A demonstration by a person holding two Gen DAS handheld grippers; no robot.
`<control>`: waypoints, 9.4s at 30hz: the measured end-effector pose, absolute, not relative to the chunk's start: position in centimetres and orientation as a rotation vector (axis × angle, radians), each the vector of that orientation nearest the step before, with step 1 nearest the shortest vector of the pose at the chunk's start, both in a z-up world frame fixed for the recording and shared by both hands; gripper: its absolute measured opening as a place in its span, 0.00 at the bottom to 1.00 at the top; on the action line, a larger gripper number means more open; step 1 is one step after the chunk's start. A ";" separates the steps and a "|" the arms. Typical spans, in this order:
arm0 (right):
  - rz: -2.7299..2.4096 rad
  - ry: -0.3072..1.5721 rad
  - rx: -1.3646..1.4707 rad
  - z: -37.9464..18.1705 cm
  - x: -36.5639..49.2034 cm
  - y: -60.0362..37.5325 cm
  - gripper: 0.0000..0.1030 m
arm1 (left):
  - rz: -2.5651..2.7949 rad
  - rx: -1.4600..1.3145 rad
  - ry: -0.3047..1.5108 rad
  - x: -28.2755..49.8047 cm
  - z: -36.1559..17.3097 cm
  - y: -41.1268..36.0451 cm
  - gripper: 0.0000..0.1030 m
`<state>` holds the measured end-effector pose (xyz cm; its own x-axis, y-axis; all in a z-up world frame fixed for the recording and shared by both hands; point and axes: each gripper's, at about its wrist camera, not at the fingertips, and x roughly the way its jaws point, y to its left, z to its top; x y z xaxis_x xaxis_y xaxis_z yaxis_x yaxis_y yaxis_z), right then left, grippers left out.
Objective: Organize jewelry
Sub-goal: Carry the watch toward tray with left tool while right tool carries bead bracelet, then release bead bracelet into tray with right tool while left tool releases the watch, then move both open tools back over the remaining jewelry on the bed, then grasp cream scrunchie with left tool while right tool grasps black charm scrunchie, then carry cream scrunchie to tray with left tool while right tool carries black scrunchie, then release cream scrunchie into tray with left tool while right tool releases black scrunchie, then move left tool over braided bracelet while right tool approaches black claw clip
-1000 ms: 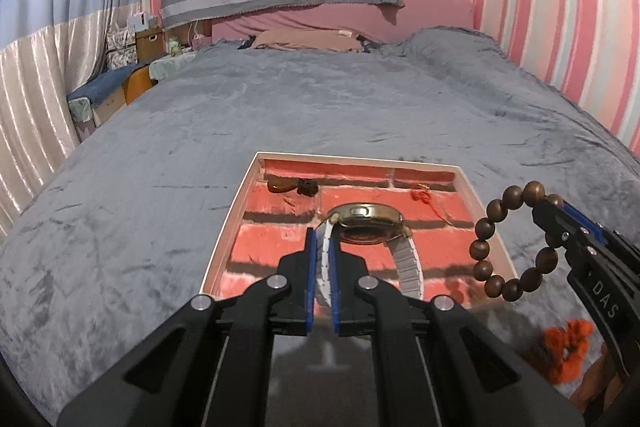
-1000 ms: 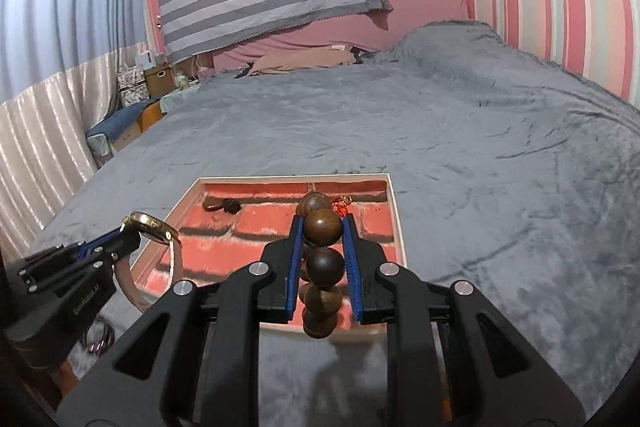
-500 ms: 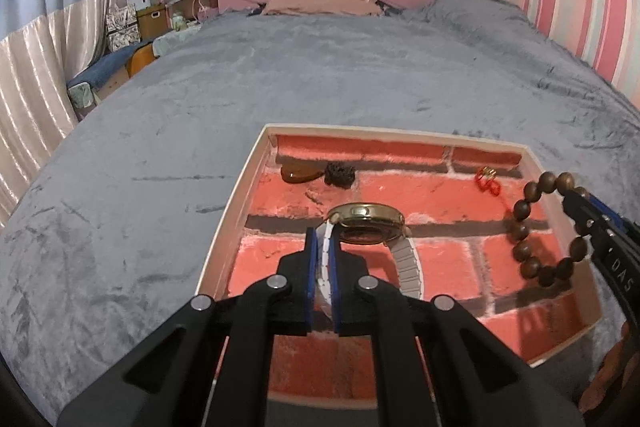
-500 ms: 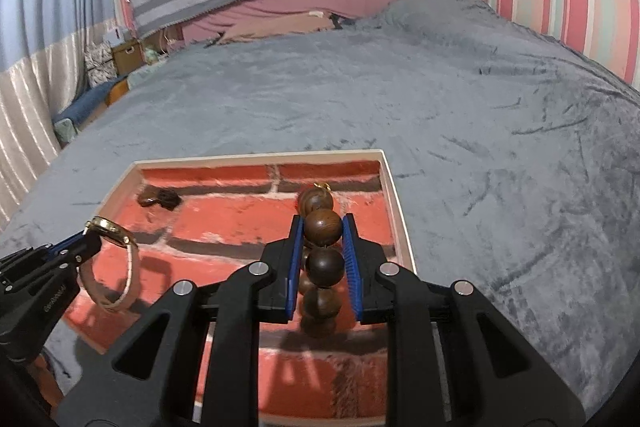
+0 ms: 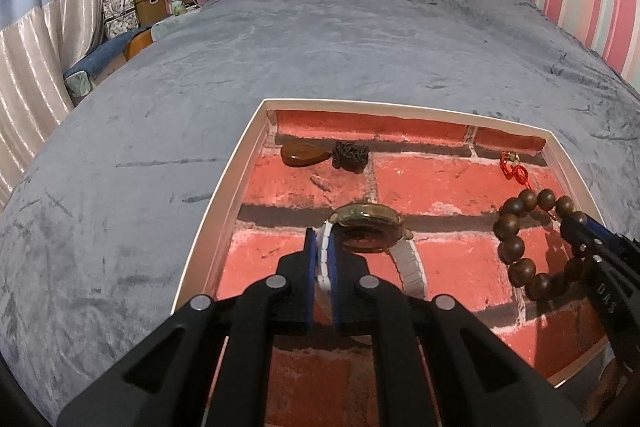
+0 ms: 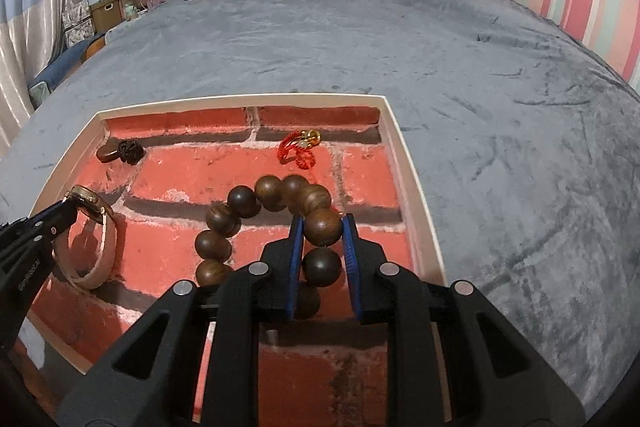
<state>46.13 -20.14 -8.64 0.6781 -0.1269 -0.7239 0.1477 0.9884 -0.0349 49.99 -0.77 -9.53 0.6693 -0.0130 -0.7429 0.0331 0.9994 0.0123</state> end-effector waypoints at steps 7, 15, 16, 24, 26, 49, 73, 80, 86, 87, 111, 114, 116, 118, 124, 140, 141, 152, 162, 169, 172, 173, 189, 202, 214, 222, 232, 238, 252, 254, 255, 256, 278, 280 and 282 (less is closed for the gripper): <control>-0.140 0.846 0.021 -9.4 46.5 -19.4 0.20 | -0.028 0.023 0.840 50.0 -9.5 -0.6 0.07; -0.104 0.888 0.035 -9.5 46.8 -19.7 0.47 | -0.021 0.036 0.854 49.9 -9.3 -0.9 0.08; -0.098 0.884 0.038 -9.4 46.7 -19.8 0.49 | -0.020 0.038 0.856 49.9 -9.3 -0.9 0.08; -0.099 0.765 0.064 -6.0 45.0 -21.6 0.76 | 0.003 0.049 0.813 48.7 -7.8 -1.0 0.58; -0.087 0.735 0.067 -5.0 44.4 -22.0 0.77 | -0.005 0.051 0.798 48.3 -7.3 -1.2 0.59; -0.125 0.553 -0.021 4.8 26.5 -23.6 0.96 | -0.016 0.110 0.533 29.7 5.7 4.3 0.92; -0.160 0.666 -0.042 -6.1 15.7 -21.4 0.96 | 0.031 -0.052 0.669 15.9 -4.0 11.4 0.92; -0.167 0.687 -0.061 -7.9 15.7 -21.1 0.96 | 0.050 -0.060 0.708 16.1 -5.9 11.9 0.92; -0.161 0.702 -0.034 -8.4 16.2 -21.7 0.93 | 0.041 -0.028 0.730 16.6 -7.2 11.7 0.92; -0.158 0.708 -0.029 -8.5 16.3 -21.8 0.92 | 0.038 -0.030 0.739 16.7 -7.5 11.7 0.92; -0.131 0.804 0.000 -10.8 17.7 -22.3 0.63 | -0.039 -0.060 0.835 18.2 -10.7 11.4 0.68; -0.123 0.821 0.006 -11.1 18.0 -22.3 0.57 | -0.046 -0.056 0.834 18.2 -10.8 11.2 0.63; -0.115 0.827 0.014 -11.3 18.0 -22.4 0.55 | -0.056 -0.053 0.834 18.3 -10.9 11.1 0.58; -0.109 0.830 0.017 -11.3 18.1 -22.6 0.53 | -0.067 -0.052 0.834 18.3 -10.9 10.9 0.53; -0.089 0.836 0.019 -11.4 18.2 -22.5 0.43 | -0.089 -0.060 0.836 18.3 -11.0 10.8 0.44; -0.054 0.840 0.051 -11.3 18.1 -22.7 0.16 | -0.114 -0.054 0.833 18.2 -11.1 10.3 0.18; -0.056 0.838 0.049 -11.3 18.1 -22.7 0.16 | -0.113 -0.054 0.832 18.2 -11.1 10.3 0.17; -0.081 0.816 0.071 -10.9 17.6 -23.2 0.15 | -0.096 -0.032 0.813 17.9 -10.8 9.9 0.11; -0.079 0.758 0.082 -9.7 16.5 -23.3 0.14 | -0.096 -0.002 0.788 17.8 -10.2 9.2 0.09; -0.070 0.740 0.079 -9.3 16.3 -23.1 0.14 | -0.109 0.000 0.759 17.5 -9.3 8.6 0.09; -0.068 0.738 0.081 -9.3 16.3 -23.2 0.14 | -0.112 -0.012 0.739 17.7 -8.5 8.4 0.09; -0.067 0.735 0.082 -9.2 16.3 -23.2 0.14 | -0.109 -0.011 0.735 17.8 -8.3 8.4 0.09; -0.019 0.642 0.096 -5.0 19.6 -21.6 0.14 | -0.117 -0.061 0.611 23.7 -2.5 5.6 0.09; -0.006 0.512 0.119 -0.2 30.1 -18.6 0.14 | -0.107 -0.053 0.517 33.1 0.6 1.8 0.09; -0.076 0.530 0.087 -4.6 40.5 -17.7 0.14 | -0.103 -0.034 0.550 43.2 -4.0 0.2 0.09; -0.138 0.600 0.093 -7.2 43.3 -19.0 0.14 | -0.094 -0.027 0.604 46.8 -7.1 0.1 0.09; -0.168 0.712 0.083 -9.0 45.9 -19.6 0.15 | -0.097 -0.034 0.656 48.6 -8.5 0.4 0.13; -0.173 0.752 0.082 -9.4 46.3 -19.6 0.19 | -0.099 -0.025 0.658 49.0 -8.5 0.3 0.13; -0.161 0.750 0.084 -8.7 45.8 -19.4 0.55 | -0.083 -0.035 0.646 47.8 -7.7 0.6 0.58; -0.157 0.732 0.085 -7.8 45.0 -19.5 0.61 | -0.081 -0.044 0.632 47.2 -6.9 0.7 0.63; -0.158 0.726 0.082 -7.4 44.6 -19.6 0.67 | -0.084 -0.051 0.628 46.8 -6.4 0.8 0.66; -0.161 0.718 0.080 -6.9 44.1 -19.6 0.76 | -0.088 -0.057 0.625 46.5 -6.0 0.8 0.68; -0.153 0.531 -0.023 -2.5 25.8 -17.8 0.96 | -0.015 -0.026 0.512 28.2 -1.0 5.8 0.96; -0.156 0.537 -0.028 -3.1 24.7 -17.9 0.96 | -0.016 -0.026 0.525 27.0 -1.9 6.1 0.96; -0.161 0.558 -0.024 -4.0 23.8 -18.1 0.96 | -0.009 -0.024 0.533 26.2 -2.8 6.2 0.96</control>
